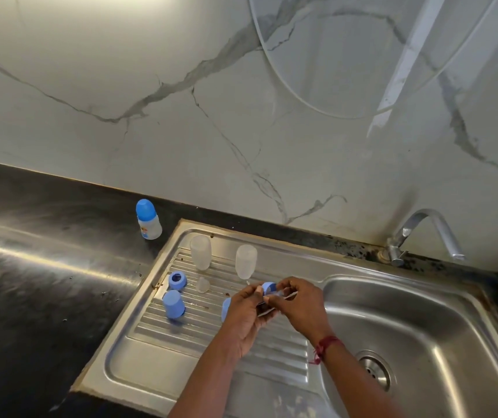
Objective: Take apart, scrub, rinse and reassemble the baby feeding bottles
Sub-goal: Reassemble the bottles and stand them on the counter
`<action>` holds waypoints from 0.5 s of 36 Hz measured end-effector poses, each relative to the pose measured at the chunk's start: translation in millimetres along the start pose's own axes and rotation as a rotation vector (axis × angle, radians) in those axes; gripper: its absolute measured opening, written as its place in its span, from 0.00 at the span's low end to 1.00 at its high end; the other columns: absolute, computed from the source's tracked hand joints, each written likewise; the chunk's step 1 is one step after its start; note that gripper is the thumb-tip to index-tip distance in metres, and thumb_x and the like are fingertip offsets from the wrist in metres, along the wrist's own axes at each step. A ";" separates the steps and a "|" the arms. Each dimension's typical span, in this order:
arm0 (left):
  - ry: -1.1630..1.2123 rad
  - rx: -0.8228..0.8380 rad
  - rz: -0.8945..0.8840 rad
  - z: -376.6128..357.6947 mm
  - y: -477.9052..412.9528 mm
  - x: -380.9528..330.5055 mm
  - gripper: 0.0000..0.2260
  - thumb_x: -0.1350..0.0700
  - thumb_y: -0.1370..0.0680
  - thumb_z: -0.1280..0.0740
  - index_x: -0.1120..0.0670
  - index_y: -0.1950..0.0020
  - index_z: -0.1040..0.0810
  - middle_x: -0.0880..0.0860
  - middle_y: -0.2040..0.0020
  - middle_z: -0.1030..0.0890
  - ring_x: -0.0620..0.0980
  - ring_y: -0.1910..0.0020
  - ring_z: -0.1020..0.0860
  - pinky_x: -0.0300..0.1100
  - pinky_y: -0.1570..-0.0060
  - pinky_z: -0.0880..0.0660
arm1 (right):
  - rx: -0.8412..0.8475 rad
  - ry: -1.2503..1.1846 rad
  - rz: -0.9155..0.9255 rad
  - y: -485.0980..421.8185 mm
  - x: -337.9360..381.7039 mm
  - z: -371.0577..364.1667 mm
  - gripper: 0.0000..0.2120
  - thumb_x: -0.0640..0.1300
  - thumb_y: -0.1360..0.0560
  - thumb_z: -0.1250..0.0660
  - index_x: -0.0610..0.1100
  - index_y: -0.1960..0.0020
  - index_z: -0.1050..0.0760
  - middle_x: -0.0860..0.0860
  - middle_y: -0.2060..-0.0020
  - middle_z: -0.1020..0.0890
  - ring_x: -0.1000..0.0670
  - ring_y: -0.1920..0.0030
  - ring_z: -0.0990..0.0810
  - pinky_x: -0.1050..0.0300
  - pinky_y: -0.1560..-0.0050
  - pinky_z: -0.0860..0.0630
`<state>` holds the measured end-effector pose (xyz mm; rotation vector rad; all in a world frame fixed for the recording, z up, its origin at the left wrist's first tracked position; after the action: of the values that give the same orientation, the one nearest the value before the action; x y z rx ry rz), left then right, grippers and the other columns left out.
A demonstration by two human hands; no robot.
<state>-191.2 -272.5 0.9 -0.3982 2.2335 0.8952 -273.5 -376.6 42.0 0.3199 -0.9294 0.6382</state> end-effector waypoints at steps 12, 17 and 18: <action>0.043 0.034 0.055 -3.6 -2.6 6.6 0.08 0.65 0.18 0.39 0.64 0.43 0.22 0.61 0.59 0.17 0.50 0.66 0.20 0.50 0.56 0.19 | -0.065 0.070 0.016 9.3 -1.7 3.4 0.14 0.43 0.36 0.18 0.50 0.56 0.20 0.55 0.58 0.21 0.57 0.60 0.21 0.69 0.60 0.24; 0.011 0.069 0.071 -8.2 -0.7 8.3 0.07 0.61 0.19 0.36 0.62 0.45 0.21 0.66 0.50 0.16 0.58 0.55 0.19 0.51 0.54 0.18 | -0.143 0.186 0.062 12.5 -2.7 8.1 0.11 0.42 0.32 0.23 0.47 0.52 0.21 0.53 0.57 0.22 0.53 0.59 0.21 0.57 0.57 0.21; 0.003 0.076 0.080 -8.7 -0.8 9.4 0.08 0.60 0.19 0.36 0.62 0.44 0.21 0.67 0.49 0.17 0.59 0.54 0.19 0.52 0.53 0.19 | -0.155 0.204 0.074 13.3 -2.3 8.9 0.11 0.41 0.32 0.23 0.46 0.52 0.21 0.53 0.58 0.22 0.53 0.59 0.22 0.57 0.57 0.21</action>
<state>-201.8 -279.4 -1.6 -0.2764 2.2928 0.8479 -288.6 -371.7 45.0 0.0800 -0.7919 0.6497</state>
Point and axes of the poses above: each hand's wrist, its own y-axis away from the middle knuckle, its own z-axis out of the back of the hand, x = y × z, the point moved 6 cm from there along -y, towards the middle knuckle
